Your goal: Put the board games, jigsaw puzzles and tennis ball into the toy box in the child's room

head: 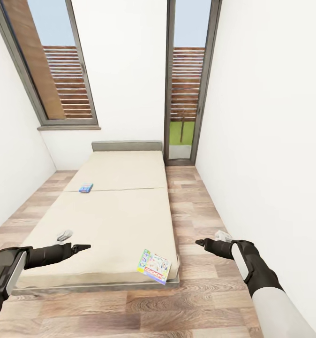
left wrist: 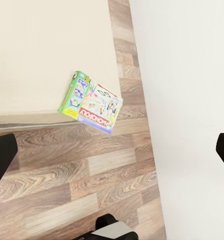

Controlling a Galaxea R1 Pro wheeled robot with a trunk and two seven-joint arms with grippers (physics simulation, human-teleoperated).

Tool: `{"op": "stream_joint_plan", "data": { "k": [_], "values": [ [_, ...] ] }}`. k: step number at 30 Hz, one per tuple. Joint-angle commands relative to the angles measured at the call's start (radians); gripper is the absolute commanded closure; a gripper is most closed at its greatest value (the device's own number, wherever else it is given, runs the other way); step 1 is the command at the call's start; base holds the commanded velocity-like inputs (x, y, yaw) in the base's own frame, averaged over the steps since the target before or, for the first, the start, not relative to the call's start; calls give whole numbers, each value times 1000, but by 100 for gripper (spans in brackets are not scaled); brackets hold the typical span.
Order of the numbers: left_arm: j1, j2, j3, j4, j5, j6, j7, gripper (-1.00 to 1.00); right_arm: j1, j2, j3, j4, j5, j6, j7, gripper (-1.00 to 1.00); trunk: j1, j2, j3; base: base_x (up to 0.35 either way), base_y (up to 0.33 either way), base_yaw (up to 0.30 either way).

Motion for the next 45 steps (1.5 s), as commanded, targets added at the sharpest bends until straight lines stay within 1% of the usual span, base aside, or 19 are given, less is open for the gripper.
{"op": "stream_joint_plan", "data": {
  "k": [1,8,23,30,45],
  "values": [
    [-1,0,0,0,5,7,0,-100,-1,0,-2,-1,-5,6,1,-100,1,-2,-2,0,5,-19],
    [-1,0,0,0,5,7,0,-100,-1,0,-2,-1,-4,5,1,-100,1,-2,2,0,1,-5],
    [-1,0,0,0,5,7,0,-100,-1,0,-2,-1,-4,4,0,-100,1,-2,25,0,-7,0],
    [-1,0,0,0,5,7,0,-100,-1,-1,-2,-1,-4,4,0,-100,1,-2,33,0,-190,0],
    [-1,-1,0,0,5,7,1,-100,-1,-2,-2,-1,-4,4,-1,-100,1,-2,35,0,-135,0]
  ]
}}
